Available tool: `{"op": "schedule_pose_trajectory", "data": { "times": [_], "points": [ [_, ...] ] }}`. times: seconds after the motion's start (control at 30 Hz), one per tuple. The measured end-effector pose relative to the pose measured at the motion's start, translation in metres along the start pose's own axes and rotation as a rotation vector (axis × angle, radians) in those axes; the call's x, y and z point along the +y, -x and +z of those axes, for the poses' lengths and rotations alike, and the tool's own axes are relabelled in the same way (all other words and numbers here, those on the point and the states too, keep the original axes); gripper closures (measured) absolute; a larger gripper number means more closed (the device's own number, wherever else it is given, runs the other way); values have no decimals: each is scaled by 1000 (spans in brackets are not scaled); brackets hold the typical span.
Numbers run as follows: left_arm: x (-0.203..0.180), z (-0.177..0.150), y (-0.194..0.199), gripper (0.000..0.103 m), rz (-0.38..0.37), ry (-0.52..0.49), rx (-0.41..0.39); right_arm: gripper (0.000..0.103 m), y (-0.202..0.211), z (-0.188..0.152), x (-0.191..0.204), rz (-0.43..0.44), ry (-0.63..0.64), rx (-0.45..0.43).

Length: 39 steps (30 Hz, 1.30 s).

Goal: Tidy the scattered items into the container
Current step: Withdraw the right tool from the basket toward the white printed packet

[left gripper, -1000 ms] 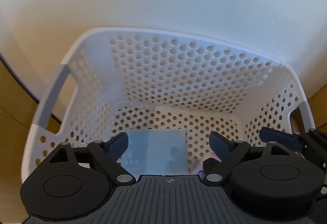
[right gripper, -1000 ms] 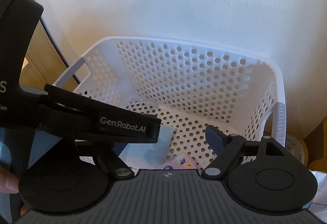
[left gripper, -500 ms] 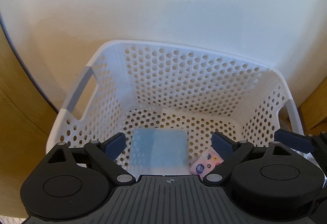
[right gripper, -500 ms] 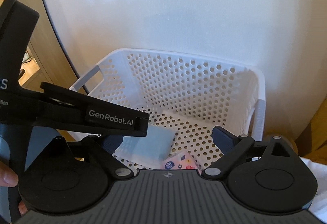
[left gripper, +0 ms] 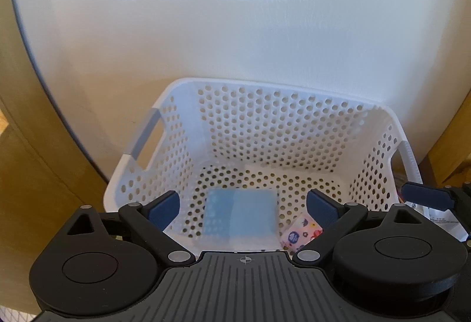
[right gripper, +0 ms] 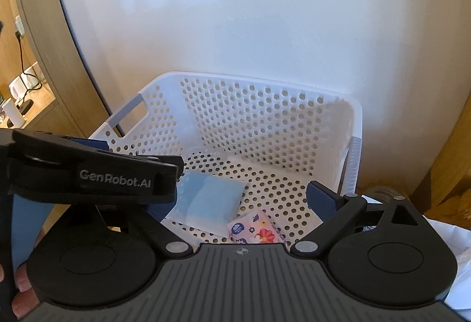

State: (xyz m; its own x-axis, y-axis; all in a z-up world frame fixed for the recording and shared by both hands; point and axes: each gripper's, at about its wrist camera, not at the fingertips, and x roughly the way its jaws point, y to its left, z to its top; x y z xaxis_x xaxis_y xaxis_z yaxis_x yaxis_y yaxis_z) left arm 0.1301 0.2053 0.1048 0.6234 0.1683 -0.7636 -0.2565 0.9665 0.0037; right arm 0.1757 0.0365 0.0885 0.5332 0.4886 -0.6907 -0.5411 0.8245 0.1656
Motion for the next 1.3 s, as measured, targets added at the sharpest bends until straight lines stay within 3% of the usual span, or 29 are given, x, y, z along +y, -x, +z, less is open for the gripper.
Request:
{"op": "schedule_pose_trajectory", "data": {
  "times": [0.73,0.83,1.3],
  "points": [
    [-21,-24,51,0,-17,20,-63,6,58,-28,5,-69,118,-126],
    [-29,-28,58,0,-22,15,-65,1,67,-33,4,-78,119,-140],
    [-58,-49,74,0,-34,-9,-51,1,101,-71,-31,-111,43,-162]
  ]
}}
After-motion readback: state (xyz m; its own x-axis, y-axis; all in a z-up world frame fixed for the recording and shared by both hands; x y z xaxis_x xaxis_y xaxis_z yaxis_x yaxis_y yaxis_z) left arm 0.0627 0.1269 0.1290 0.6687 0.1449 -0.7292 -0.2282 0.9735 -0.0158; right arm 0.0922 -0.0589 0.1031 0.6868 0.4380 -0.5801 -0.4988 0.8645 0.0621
